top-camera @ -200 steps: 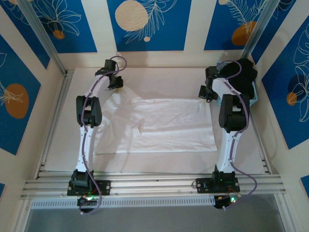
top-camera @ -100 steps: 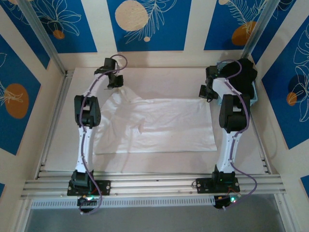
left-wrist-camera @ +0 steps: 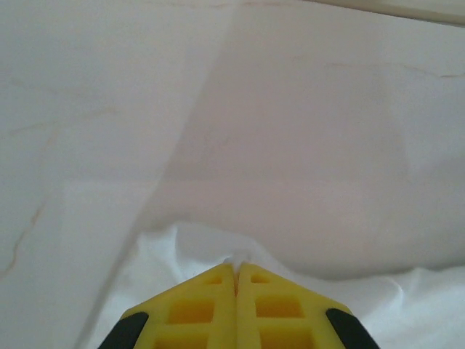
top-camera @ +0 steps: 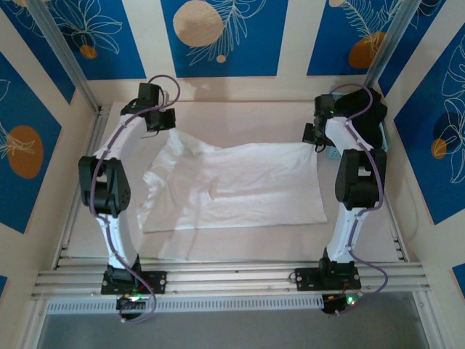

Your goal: Fold the inside-out t-shirt

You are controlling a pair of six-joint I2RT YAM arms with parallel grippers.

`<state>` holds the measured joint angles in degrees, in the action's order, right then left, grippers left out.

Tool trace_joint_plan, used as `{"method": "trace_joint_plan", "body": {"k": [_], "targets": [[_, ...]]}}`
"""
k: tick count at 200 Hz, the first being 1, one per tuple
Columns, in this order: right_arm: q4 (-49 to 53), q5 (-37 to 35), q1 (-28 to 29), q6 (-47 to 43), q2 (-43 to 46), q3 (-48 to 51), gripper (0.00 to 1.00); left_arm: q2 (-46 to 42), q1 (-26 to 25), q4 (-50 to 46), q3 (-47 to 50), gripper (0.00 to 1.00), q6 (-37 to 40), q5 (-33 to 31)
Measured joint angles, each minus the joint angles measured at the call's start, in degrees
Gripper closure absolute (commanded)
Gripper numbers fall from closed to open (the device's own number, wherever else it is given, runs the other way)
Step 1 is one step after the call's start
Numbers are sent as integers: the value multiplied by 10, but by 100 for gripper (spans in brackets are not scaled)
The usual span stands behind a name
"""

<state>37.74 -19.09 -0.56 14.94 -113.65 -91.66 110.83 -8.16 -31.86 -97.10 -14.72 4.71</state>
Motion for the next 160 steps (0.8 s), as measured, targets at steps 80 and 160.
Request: {"method": "trace_joint_plan", "body": {"k": [80,160], "targets": [[-9,-5,-1,2,104,129,98,-287,16,-12,228,100,-63,26],[-7,-31,18,15,187,239,96,-350,39,-85,321,100,-72,54]]}}
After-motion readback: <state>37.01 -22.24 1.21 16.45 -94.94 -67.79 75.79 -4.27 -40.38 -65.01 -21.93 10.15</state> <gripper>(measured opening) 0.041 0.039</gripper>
